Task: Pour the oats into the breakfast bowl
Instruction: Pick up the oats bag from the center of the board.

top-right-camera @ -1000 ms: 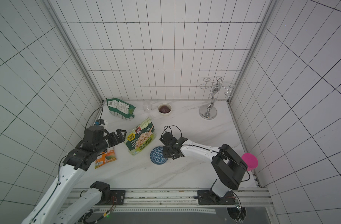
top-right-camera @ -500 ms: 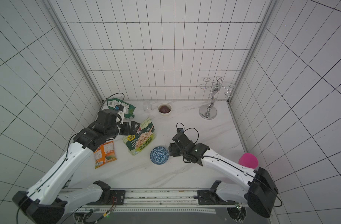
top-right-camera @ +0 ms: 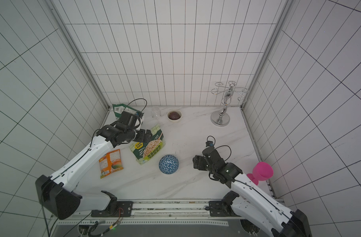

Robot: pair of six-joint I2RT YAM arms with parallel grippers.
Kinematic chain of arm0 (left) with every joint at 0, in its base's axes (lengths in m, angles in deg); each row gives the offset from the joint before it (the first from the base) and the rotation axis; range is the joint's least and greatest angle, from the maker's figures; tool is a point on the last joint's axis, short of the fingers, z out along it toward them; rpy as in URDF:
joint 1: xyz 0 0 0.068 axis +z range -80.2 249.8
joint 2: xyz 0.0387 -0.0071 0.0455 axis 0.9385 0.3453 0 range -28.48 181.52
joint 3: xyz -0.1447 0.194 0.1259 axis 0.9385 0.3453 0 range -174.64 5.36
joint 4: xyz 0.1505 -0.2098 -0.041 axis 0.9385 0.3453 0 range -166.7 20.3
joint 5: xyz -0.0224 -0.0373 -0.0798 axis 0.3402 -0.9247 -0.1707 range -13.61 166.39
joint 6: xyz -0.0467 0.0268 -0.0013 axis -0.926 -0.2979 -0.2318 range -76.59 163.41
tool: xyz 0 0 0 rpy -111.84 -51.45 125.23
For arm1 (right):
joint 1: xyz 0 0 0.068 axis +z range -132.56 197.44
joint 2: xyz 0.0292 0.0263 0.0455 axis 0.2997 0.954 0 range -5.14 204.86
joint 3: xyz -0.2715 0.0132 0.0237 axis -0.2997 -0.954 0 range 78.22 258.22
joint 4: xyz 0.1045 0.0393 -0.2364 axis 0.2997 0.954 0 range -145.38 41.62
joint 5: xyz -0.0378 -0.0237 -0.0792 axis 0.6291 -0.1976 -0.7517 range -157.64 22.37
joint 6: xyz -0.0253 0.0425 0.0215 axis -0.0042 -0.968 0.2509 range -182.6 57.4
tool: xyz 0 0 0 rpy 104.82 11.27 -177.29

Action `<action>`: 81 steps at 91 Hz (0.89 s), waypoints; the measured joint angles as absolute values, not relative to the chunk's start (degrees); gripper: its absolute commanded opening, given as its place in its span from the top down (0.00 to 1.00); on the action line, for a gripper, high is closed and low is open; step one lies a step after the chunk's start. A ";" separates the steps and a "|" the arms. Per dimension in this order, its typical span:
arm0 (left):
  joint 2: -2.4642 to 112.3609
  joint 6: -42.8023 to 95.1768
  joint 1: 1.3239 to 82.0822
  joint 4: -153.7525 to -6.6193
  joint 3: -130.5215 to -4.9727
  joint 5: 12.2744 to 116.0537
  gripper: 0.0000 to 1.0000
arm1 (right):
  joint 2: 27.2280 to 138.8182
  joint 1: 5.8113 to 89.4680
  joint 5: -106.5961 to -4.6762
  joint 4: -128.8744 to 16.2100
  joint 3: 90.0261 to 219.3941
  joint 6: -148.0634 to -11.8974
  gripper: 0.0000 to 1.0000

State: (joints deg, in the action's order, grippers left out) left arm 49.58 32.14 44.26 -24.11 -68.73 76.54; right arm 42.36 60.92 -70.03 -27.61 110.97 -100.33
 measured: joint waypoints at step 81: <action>63.96 32.36 41.95 -12.50 -76.88 85.82 1.00 | 45.86 60.88 -68.52 -27.63 110.86 -99.48 0.20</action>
